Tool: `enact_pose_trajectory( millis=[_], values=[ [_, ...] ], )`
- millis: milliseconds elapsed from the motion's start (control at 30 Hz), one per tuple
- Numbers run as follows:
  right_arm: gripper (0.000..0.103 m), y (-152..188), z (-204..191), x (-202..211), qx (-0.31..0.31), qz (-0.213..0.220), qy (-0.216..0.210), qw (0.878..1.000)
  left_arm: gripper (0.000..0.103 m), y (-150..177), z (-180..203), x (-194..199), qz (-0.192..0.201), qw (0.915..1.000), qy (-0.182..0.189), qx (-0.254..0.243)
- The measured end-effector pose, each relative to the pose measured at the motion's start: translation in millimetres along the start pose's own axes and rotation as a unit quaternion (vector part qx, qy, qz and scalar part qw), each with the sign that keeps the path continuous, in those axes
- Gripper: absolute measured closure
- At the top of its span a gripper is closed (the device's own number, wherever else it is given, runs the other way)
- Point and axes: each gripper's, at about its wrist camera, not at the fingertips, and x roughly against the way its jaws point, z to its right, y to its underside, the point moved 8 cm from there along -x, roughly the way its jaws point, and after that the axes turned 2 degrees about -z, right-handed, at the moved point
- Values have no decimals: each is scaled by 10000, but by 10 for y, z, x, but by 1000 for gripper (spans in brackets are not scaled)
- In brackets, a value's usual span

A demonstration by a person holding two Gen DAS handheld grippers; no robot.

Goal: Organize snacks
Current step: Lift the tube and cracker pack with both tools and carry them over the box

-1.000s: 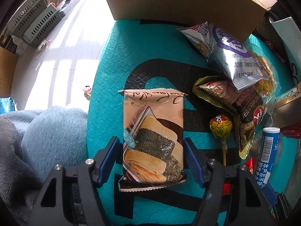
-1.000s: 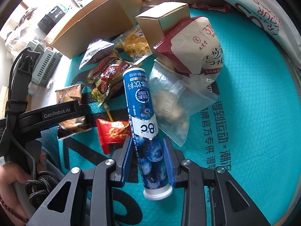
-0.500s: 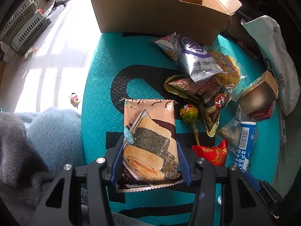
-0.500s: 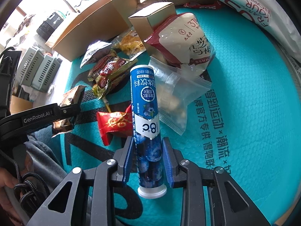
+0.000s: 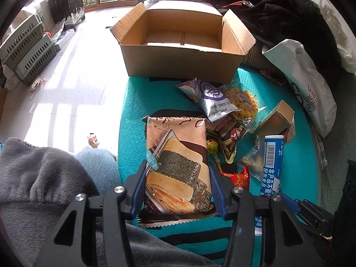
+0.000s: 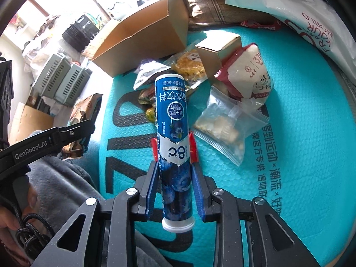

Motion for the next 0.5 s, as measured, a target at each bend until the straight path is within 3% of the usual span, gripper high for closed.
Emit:
enact_pose_trajectory(
  millis=[333,500],
  values=[
    [74,-563,-529,181,575,467,-472,9961,53,-610,-46,427,680,9975,196,-42],
    [74,-961,-728,311,847,777,-504,9921,53,-981,-32,526,961,9952,181,-103]
  ],
)
